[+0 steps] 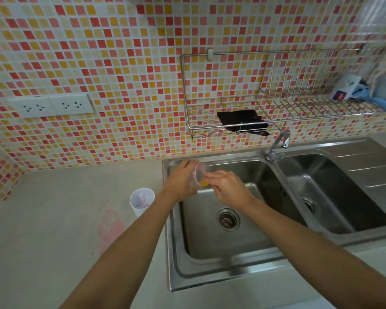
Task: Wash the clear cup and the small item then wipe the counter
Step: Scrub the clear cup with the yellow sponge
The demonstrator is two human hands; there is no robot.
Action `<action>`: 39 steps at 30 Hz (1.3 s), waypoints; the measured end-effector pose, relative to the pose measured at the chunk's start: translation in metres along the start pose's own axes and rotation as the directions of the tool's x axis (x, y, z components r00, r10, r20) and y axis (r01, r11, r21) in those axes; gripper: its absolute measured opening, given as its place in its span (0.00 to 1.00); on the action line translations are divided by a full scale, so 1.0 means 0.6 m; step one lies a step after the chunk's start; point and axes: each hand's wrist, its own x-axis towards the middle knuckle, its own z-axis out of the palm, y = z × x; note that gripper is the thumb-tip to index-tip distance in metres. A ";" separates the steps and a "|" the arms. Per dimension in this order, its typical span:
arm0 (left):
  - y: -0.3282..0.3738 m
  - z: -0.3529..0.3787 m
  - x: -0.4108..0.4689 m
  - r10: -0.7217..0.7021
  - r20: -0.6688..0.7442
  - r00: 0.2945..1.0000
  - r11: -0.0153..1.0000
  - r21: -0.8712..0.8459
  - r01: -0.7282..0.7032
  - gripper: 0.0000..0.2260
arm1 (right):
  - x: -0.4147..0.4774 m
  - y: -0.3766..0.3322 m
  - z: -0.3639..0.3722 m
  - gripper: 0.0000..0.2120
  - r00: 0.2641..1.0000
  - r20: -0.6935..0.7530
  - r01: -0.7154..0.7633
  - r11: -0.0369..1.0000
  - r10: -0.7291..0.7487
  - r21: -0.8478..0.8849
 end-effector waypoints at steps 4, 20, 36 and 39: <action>-0.004 -0.005 0.006 0.001 0.010 1.000 1.000 -0.022 -0.001 0.37 | 0.008 0.016 -0.002 0.16 0.999 -0.009 -0.040 0.997 0.041 0.064; -0.005 0.008 0.029 -0.032 0.092 0.995 0.997 -0.062 0.038 0.40 | 0.010 0.039 0.011 0.08 0.998 0.066 0.006 0.997 -0.011 0.072; 0.045 0.028 0.044 -0.063 -0.111 0.992 0.992 -0.116 0.051 0.42 | 0.020 0.110 -0.040 0.12 0.993 0.094 0.053 0.990 -0.066 0.130; 0.052 0.027 0.060 -0.080 -0.089 0.993 0.993 0.078 0.087 0.39 | 0.017 0.116 -0.046 0.12 0.990 0.132 0.011 0.980 -0.038 0.200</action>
